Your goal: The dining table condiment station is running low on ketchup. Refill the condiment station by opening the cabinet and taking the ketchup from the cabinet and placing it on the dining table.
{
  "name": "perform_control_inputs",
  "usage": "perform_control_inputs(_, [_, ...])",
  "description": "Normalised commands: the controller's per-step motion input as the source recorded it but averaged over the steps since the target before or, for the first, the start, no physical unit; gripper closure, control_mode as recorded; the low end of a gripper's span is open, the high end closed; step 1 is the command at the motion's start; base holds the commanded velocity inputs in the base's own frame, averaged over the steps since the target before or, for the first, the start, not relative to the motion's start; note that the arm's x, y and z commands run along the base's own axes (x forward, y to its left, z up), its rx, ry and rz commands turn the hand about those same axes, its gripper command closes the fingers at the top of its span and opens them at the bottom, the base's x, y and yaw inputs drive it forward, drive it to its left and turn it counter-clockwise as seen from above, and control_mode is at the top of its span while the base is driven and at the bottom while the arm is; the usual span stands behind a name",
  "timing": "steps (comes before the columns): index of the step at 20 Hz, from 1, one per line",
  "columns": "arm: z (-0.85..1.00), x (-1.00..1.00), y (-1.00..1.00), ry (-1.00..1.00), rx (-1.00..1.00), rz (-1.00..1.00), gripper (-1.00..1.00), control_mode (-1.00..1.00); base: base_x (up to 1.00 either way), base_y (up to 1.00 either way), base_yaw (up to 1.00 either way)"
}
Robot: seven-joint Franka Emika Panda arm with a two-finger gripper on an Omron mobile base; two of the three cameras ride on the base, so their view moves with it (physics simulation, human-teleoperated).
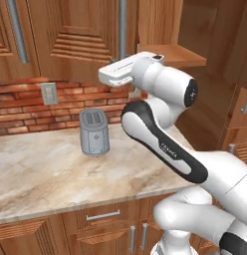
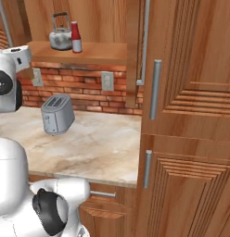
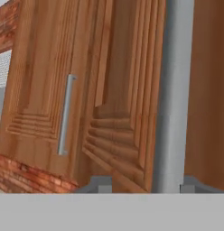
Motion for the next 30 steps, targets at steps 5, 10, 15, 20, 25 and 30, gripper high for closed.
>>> perform_control_inputs(5, [0.08,-1.00,1.00,0.06,0.00,0.00,1.00,-1.00,0.00,0.00,0.00])
perform_control_inputs(10, [0.00,-1.00,0.95,0.12,0.00,0.00,1.00,-1.00,0.00,0.00,0.00])
perform_control_inputs(15, [0.00,-0.96,0.58,0.14,0.00,0.00,-1.00,-1.00,0.00,0.00,0.00])
perform_control_inputs(20, [0.07,-0.54,-0.20,0.16,0.04,0.06,-1.00,-1.00,0.00,0.00,0.00])
perform_control_inputs(25, [0.24,-0.25,-0.55,0.21,0.12,0.12,-1.00,-1.00,0.00,0.00,0.00])
perform_control_inputs(30, [0.06,0.06,-0.84,0.26,0.17,0.20,-1.00,-1.00,0.00,0.00,0.00])
